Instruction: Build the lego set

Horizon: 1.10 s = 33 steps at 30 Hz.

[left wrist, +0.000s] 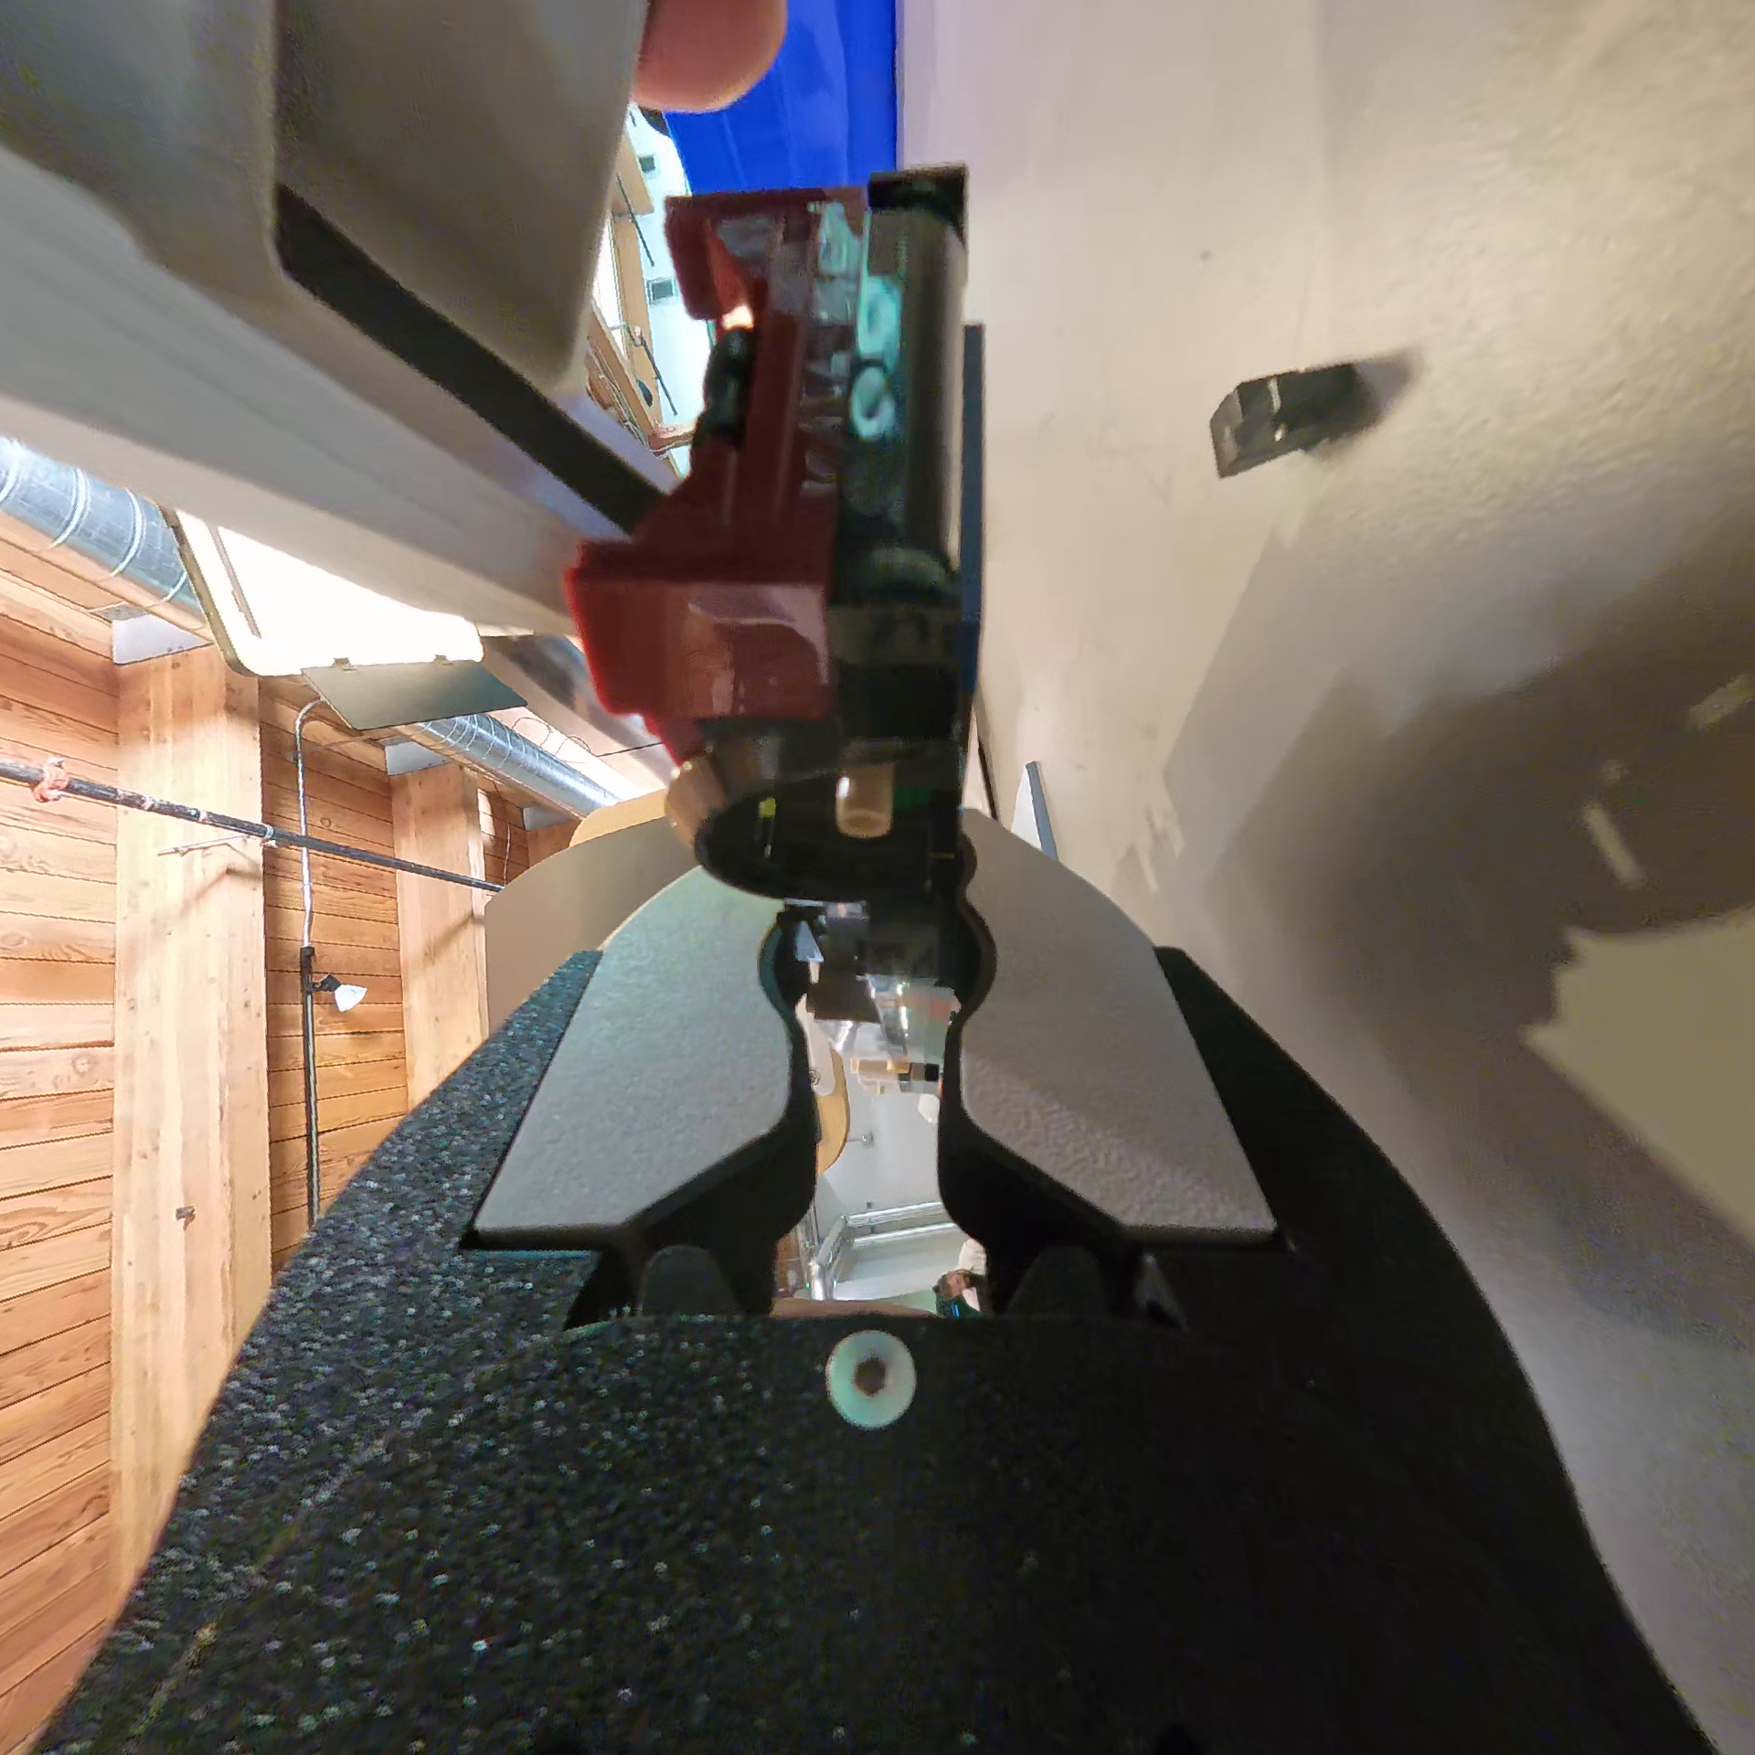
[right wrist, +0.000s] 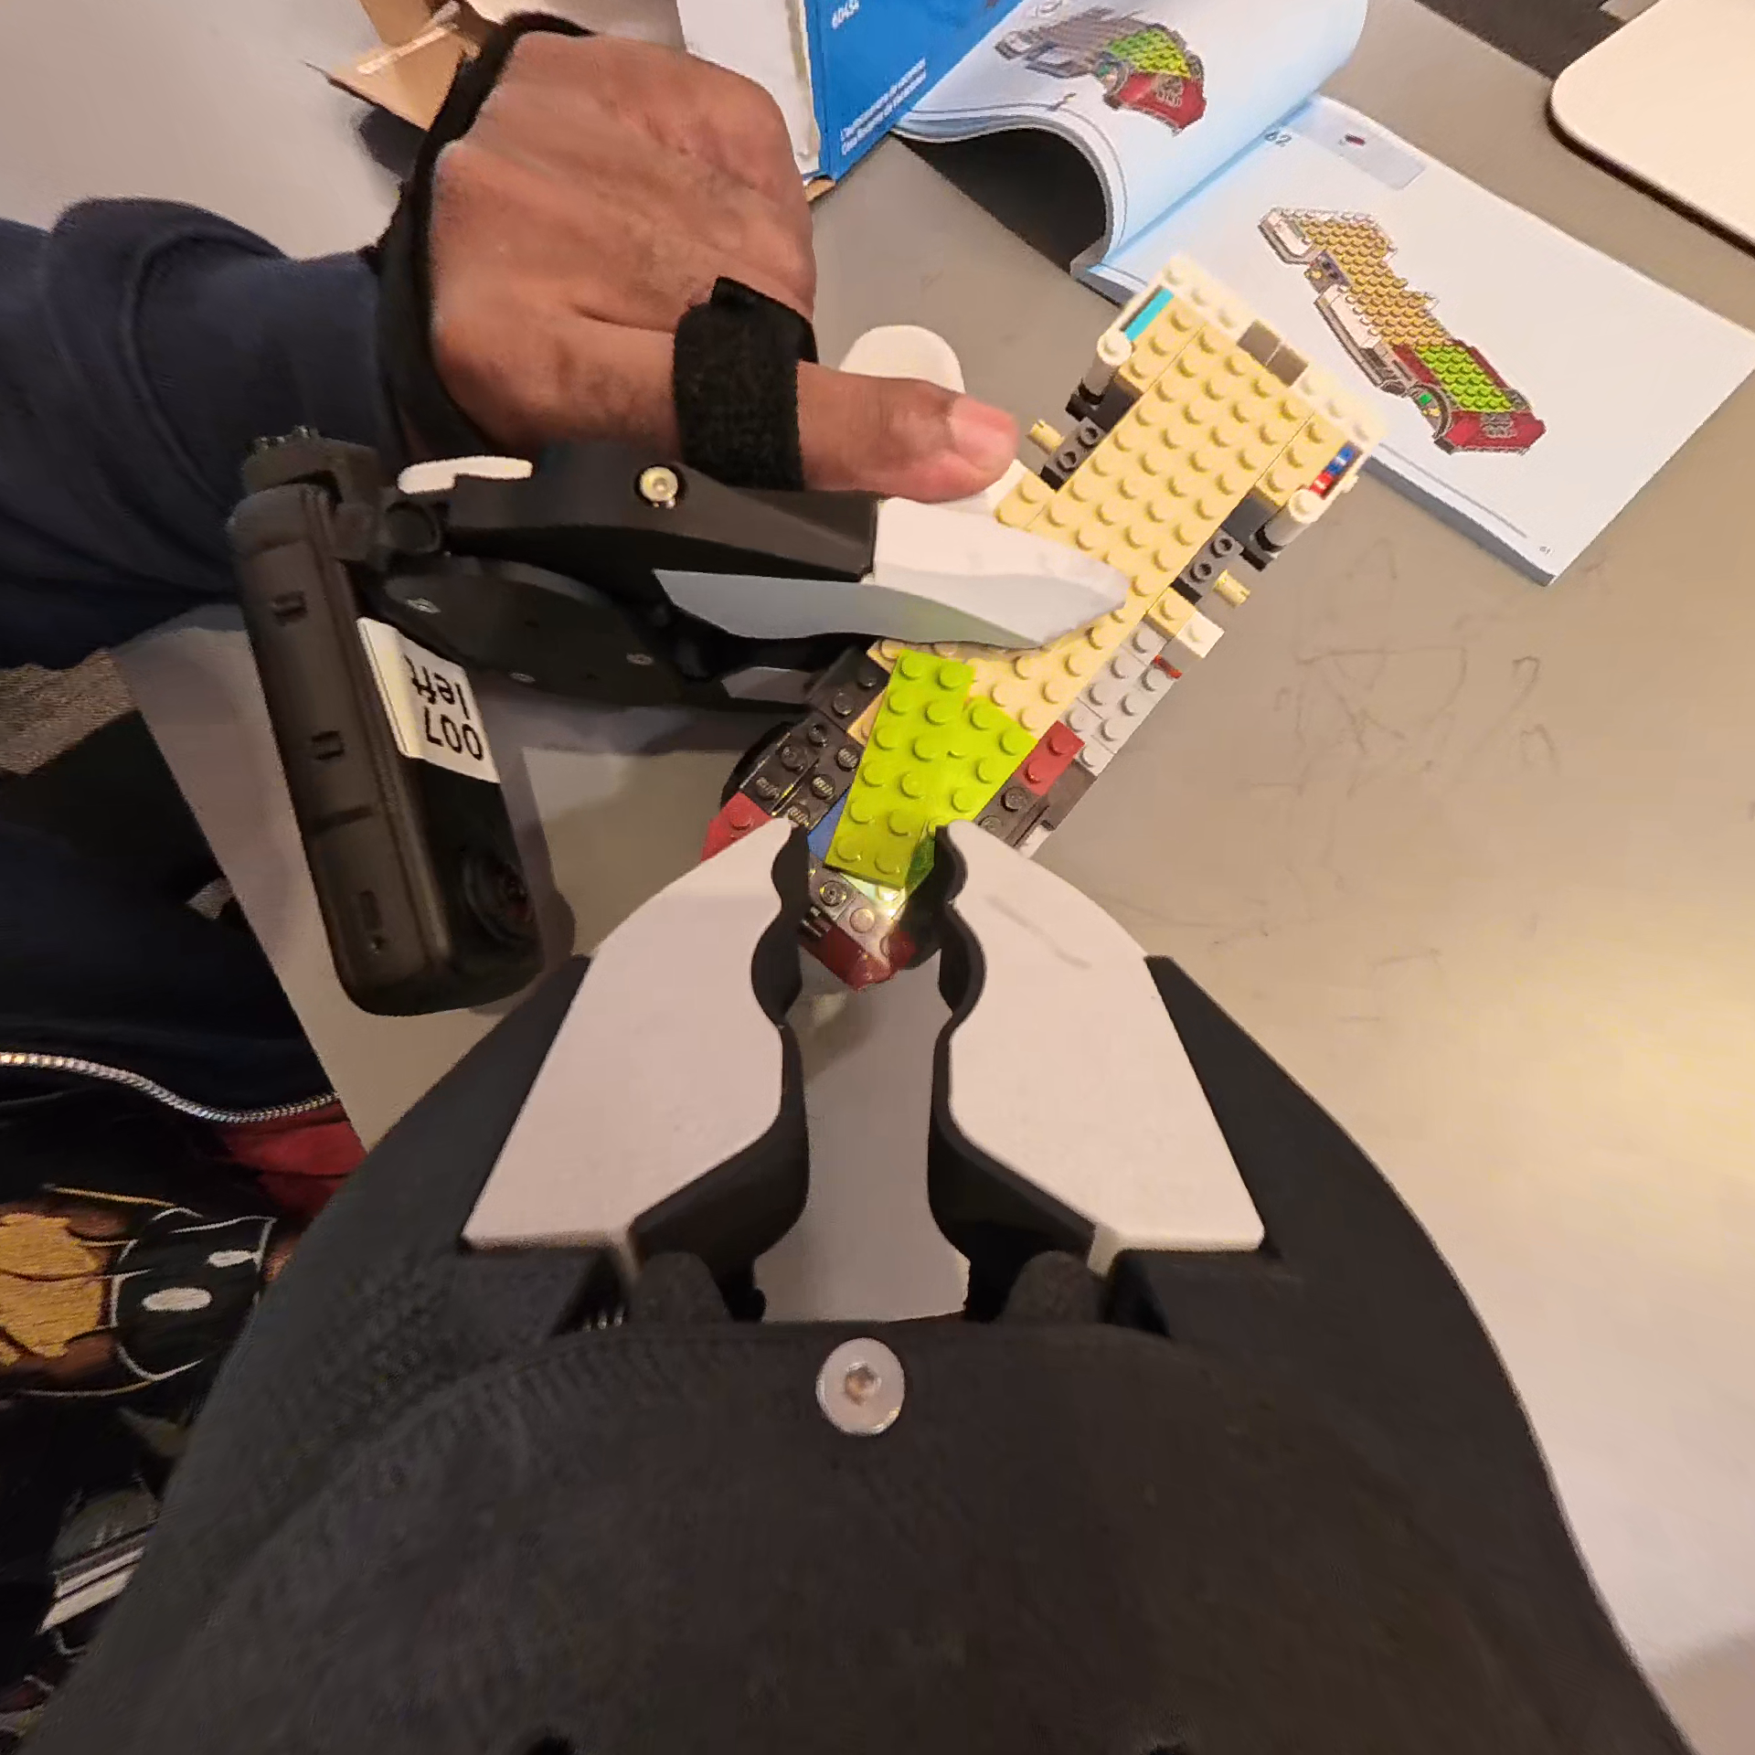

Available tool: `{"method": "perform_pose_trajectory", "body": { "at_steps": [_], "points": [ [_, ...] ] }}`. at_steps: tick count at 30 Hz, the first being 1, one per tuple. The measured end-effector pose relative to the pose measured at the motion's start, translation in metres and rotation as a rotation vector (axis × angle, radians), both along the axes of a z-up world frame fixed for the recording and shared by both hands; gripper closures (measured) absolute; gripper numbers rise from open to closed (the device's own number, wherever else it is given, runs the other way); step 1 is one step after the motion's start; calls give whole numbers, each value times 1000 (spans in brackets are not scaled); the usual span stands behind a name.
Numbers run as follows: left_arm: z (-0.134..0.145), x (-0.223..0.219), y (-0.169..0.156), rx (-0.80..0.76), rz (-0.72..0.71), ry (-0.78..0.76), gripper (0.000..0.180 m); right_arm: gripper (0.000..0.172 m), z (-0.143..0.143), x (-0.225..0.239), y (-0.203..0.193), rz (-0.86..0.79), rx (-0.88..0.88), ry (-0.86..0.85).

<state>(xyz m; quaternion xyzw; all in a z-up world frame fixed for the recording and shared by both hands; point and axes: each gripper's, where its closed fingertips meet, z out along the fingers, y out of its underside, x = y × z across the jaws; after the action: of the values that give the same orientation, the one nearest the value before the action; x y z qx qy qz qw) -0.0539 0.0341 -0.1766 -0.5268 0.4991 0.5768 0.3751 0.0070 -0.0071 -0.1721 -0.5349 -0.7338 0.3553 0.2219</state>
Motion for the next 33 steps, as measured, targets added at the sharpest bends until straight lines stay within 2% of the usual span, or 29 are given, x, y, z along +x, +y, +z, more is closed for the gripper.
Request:
{"method": "perform_pose_trajectory", "body": {
  "at_steps": [9, 19, 26, 33],
  "points": [
    [0, 2, -1, 4, -7, -6, 156, 144, 5, 7, -15, 114, -43, 8],
    [4, 2, -2, 23, -7, -26, 155, 142, 11, 6, -18, 172, 26, 71],
    [6, 0, -3, 35, -5, -64, 155, 139, 25, 13, -11, 322, 403, 377],
    [7, -1, -3, 42, -2, -63, 156, 125, 8, 12, -22, 415, 858, 537]
  ]
}}
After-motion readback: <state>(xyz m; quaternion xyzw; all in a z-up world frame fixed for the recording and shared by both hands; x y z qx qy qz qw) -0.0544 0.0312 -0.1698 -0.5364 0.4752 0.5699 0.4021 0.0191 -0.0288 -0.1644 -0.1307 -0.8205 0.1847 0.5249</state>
